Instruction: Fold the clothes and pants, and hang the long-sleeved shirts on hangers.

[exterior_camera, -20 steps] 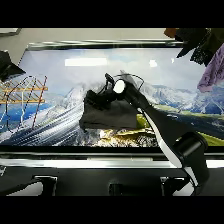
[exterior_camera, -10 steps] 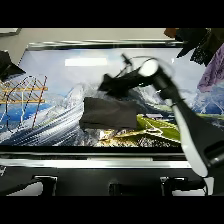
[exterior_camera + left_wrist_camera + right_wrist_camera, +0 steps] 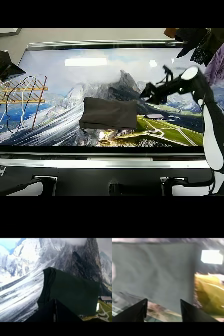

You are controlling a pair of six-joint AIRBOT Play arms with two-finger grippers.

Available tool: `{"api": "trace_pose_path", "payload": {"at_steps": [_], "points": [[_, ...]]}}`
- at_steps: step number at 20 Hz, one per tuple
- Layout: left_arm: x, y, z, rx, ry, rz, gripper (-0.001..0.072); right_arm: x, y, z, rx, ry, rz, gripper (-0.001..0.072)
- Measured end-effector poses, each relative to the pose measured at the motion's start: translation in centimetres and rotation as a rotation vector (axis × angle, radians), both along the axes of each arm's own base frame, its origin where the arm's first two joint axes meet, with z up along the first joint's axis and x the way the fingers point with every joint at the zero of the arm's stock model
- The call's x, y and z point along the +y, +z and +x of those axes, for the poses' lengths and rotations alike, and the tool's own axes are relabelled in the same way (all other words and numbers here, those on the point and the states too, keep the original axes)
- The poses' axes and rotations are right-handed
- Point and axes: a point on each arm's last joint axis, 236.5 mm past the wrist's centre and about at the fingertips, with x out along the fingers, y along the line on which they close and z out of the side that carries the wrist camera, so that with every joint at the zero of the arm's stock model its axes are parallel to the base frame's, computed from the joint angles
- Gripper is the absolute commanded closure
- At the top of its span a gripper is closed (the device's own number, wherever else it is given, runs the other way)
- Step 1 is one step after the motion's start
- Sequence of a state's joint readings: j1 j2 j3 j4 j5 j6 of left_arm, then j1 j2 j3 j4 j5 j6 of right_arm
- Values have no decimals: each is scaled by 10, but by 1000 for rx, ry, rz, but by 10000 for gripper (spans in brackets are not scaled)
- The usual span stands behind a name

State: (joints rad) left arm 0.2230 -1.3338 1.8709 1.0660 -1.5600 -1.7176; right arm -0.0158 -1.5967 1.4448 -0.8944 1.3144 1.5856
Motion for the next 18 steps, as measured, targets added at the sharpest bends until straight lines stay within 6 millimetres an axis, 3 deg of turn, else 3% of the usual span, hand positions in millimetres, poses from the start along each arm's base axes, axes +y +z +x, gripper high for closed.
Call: {"api": "trace_pose_path", "payload": {"at_steps": [3,6,13,15,16,18], "points": [[0,0,0,0,-1,0,687,1,-44,-16,66,-3,42,244],[0,0,0,0,-1,1,687,7,-72,-24,98,-17,88,244],[0,0,0,0,-1,1,687,17,-102,-23,108,-36,129,249],[0,0,0,0,-1,1,687,28,-107,-27,115,-13,135,371],[0,0,0,0,-1,1,687,33,-109,-28,114,-5,133,389],[0,0,0,-1,-1,1,687,42,-111,-29,114,7,134,544]]}}
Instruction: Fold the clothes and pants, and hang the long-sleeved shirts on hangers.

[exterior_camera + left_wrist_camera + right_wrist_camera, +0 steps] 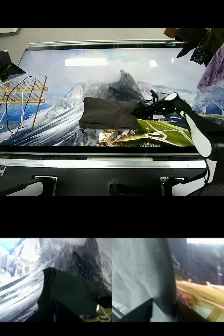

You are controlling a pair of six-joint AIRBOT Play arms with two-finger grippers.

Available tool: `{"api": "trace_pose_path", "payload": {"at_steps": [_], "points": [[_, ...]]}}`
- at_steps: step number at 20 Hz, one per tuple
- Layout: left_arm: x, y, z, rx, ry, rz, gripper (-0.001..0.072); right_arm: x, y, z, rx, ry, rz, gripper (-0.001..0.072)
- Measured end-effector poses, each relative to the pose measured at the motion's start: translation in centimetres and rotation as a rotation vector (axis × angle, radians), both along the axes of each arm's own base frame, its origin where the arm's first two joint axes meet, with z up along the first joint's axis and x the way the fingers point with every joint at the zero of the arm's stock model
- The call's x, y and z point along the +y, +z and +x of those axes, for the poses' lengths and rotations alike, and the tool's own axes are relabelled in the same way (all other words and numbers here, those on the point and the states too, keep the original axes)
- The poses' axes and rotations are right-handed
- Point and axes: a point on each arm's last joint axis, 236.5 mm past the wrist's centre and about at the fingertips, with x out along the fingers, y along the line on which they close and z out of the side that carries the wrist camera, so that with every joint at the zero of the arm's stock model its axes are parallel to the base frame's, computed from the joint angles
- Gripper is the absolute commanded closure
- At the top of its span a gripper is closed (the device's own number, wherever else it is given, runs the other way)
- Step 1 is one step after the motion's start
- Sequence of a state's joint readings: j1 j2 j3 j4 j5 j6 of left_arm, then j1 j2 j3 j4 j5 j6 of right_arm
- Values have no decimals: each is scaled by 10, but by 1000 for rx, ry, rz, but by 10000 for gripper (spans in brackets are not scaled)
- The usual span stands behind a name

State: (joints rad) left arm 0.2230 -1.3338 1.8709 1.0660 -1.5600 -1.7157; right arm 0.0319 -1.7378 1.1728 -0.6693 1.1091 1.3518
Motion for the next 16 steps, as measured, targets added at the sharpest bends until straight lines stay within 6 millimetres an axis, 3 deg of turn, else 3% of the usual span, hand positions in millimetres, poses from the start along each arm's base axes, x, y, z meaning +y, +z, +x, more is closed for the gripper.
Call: {"api": "trace_pose_path", "payload": {"at_steps": [1,2,6,9,11,16], "points": [[0,0,0,-1,-2,2,687,3,0,-1,-1,5,2,639],[0,0,0,-2,-4,3,687,7,0,-1,-1,7,9,679],[0,0,0,-4,-8,6,687,17,8,3,-4,-16,54,681],[0,0,0,-4,-8,7,687,18,27,18,-26,-62,91,681],[0,0,0,-5,-10,8,686,8,44,34,-42,-116,104,681],[0,0,0,-4,-11,8,687,-37,96,78,-101,-274,139,682]]}}
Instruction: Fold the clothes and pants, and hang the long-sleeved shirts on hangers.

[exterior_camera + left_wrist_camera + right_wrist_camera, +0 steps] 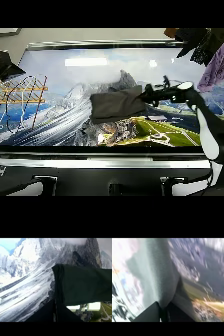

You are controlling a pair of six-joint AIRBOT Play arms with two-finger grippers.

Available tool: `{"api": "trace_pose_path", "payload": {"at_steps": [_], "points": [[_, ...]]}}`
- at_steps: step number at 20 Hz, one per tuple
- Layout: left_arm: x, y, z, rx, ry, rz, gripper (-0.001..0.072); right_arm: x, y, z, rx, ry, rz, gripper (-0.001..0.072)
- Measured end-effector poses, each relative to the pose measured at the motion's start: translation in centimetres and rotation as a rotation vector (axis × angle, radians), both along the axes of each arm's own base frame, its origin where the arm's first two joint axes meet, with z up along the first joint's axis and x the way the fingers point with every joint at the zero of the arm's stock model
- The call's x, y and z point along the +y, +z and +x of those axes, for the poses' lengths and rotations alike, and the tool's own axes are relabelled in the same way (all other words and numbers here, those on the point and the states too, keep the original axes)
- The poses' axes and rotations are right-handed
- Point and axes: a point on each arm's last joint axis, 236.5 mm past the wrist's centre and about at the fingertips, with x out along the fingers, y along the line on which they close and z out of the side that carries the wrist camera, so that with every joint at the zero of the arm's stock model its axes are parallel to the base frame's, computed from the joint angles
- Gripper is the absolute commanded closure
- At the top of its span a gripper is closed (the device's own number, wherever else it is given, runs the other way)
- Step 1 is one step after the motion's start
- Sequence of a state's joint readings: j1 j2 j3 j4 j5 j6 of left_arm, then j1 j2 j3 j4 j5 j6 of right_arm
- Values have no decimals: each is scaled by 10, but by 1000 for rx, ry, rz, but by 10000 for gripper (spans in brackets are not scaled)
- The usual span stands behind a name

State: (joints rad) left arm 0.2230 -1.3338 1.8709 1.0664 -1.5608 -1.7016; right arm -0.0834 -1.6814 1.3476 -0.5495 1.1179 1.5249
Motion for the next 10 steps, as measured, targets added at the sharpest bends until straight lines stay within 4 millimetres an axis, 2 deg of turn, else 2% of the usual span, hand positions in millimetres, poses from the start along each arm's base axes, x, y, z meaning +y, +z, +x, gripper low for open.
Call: {"api": "trace_pose_path", "payload": {"at_steps": [5,10], "points": [[0,0,-1,3,-2,0,687,-61,62,34,-98,-163,-10,682],[0,0,-1,3,-1,0,687,-146,113,50,-178,-371,-113,683]]}}
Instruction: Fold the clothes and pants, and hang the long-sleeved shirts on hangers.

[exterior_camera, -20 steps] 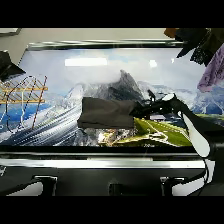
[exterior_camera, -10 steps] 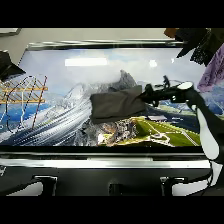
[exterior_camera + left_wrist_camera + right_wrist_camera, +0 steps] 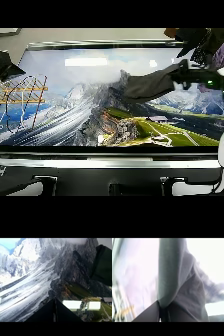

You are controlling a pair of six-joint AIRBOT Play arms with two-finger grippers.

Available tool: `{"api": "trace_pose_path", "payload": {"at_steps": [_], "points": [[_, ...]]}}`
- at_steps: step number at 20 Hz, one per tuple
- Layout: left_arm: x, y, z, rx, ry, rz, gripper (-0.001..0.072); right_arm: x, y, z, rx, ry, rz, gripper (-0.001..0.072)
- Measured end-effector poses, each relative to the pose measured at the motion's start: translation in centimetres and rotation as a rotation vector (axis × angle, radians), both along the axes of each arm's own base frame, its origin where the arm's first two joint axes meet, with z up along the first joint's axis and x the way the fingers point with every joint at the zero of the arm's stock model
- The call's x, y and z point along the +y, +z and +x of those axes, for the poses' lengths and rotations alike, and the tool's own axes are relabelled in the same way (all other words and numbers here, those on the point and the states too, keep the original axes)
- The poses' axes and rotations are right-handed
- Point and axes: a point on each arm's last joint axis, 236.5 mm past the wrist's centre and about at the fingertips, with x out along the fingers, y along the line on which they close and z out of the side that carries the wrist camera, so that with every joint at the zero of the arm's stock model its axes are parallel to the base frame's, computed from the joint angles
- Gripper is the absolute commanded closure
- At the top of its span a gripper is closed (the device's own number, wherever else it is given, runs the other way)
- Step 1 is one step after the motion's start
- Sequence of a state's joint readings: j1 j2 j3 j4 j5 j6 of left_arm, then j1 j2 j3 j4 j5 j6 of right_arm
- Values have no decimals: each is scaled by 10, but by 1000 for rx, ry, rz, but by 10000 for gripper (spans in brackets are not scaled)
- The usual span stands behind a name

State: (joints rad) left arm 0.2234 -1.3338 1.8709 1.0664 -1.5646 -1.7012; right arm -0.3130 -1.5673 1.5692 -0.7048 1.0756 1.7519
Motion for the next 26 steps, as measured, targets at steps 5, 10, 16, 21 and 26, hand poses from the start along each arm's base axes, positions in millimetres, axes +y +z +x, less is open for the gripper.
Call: {"api": "trace_pose_path", "payload": {"at_steps": [5,10,16,21,26], "points": [[-1,-1,-2,9,-4,0,687,-90,34,-11,-24,-235,-119,683],[-1,-3,-4,20,-10,1,687,-168,45,-50,48,-450,-248,683],[-1,-3,-5,24,-11,1,687,-217,20,-119,299,-561,-399,683],[-2,-5,-8,30,-26,9,687,-239,-6,-181,555,-564,-547,683],[-3,-7,-12,47,-43,15,687,-235,-49,-240,780,-516,-611,683]]}}
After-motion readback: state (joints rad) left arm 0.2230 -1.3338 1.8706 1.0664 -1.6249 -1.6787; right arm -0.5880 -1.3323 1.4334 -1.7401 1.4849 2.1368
